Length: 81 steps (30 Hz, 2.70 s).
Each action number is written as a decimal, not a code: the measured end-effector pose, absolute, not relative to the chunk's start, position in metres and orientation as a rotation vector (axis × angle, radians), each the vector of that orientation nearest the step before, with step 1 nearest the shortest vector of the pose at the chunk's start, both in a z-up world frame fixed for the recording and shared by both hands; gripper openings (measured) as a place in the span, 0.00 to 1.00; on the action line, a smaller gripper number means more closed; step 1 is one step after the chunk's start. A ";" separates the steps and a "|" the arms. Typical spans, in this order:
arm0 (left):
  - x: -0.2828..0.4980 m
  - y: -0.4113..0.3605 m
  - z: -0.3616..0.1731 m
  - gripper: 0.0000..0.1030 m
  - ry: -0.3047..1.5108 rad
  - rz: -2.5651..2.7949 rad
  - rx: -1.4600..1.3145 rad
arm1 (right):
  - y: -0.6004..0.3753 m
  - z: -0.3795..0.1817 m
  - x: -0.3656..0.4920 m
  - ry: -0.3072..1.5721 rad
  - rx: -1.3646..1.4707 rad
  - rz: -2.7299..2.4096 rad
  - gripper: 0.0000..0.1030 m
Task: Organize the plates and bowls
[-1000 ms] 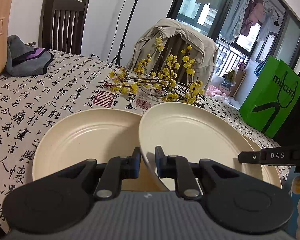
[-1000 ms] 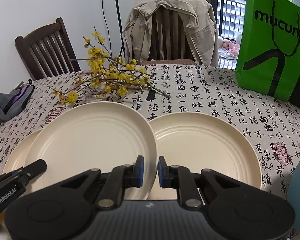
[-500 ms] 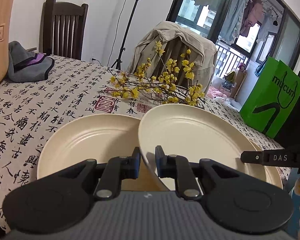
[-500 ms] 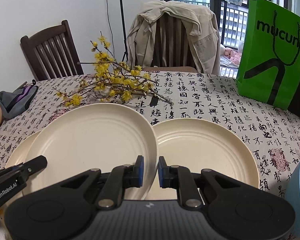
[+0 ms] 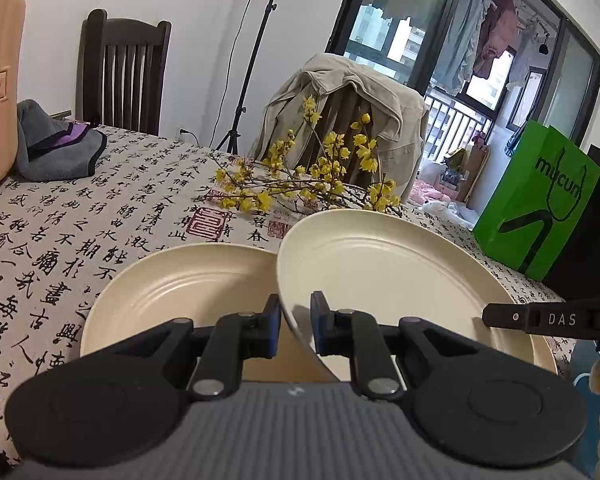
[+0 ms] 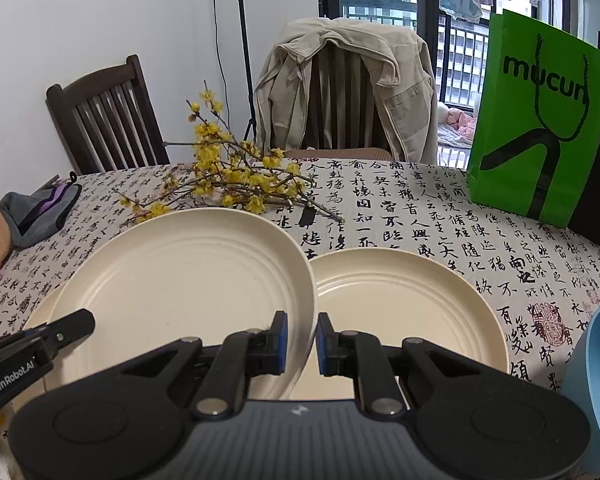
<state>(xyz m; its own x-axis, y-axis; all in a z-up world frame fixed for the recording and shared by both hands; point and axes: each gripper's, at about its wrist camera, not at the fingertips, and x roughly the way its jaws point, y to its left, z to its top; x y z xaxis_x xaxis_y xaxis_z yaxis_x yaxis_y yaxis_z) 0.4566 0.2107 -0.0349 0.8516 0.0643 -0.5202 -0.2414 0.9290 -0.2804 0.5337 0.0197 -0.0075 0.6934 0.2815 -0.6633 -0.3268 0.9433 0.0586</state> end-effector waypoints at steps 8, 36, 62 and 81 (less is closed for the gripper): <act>0.451 0.205 -0.026 0.15 0.508 0.147 -0.337 | 0.011 0.000 0.522 0.694 -0.058 0.330 0.14; 0.421 0.175 0.009 0.15 0.428 0.107 -0.312 | -0.029 0.028 0.480 0.622 0.000 0.317 0.14; 0.393 0.127 0.021 0.15 0.404 0.064 -0.290 | -0.084 0.036 0.442 0.579 0.050 0.279 0.14; 0.366 0.094 0.028 0.16 0.376 0.032 -0.267 | -0.122 0.039 0.405 0.527 0.088 0.261 0.14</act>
